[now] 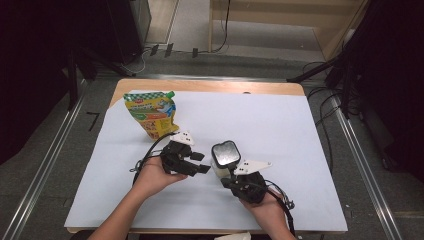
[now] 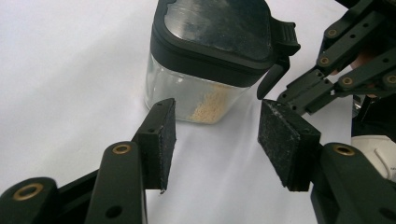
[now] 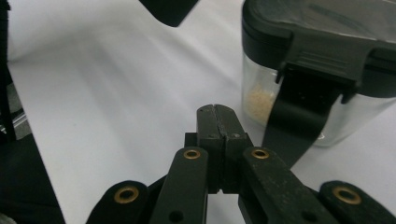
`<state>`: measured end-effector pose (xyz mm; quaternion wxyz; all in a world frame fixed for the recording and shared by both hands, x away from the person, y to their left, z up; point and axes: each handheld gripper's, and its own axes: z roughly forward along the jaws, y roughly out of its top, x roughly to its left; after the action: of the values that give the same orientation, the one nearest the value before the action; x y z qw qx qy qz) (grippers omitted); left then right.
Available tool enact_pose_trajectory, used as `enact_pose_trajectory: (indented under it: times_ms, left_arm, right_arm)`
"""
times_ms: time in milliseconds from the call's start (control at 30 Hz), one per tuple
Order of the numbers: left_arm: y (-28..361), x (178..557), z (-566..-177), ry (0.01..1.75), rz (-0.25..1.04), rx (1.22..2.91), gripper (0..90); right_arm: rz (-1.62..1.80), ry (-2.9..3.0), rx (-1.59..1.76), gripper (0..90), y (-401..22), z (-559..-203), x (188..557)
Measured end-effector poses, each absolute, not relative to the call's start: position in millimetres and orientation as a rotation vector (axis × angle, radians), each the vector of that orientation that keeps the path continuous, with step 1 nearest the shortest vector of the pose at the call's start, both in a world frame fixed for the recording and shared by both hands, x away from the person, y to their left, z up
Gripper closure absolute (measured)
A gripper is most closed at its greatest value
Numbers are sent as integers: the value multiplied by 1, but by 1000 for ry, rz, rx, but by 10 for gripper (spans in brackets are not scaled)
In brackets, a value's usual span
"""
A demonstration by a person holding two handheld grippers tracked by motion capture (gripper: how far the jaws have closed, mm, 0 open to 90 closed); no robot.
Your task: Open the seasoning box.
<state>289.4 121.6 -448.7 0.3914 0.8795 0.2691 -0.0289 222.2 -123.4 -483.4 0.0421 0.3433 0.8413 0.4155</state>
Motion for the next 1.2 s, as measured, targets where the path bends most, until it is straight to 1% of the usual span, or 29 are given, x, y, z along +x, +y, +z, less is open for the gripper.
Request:
enact_pose_trajectory:
  times_ms: [467,833,1200]
  left_arm:
    - [122,290,-450,684,-69,2231,453]
    - [122,290,-450,681,-69,2231,447]
    - [120,290,-452,669,-96,2237,431]
  right_arm:
    - [1272,2564,1090,900,-133,-484,228]
    - [1262,2538,1167,900,-154,-483,239]
    - [1251,2489,1271,900,-182,-482,259]
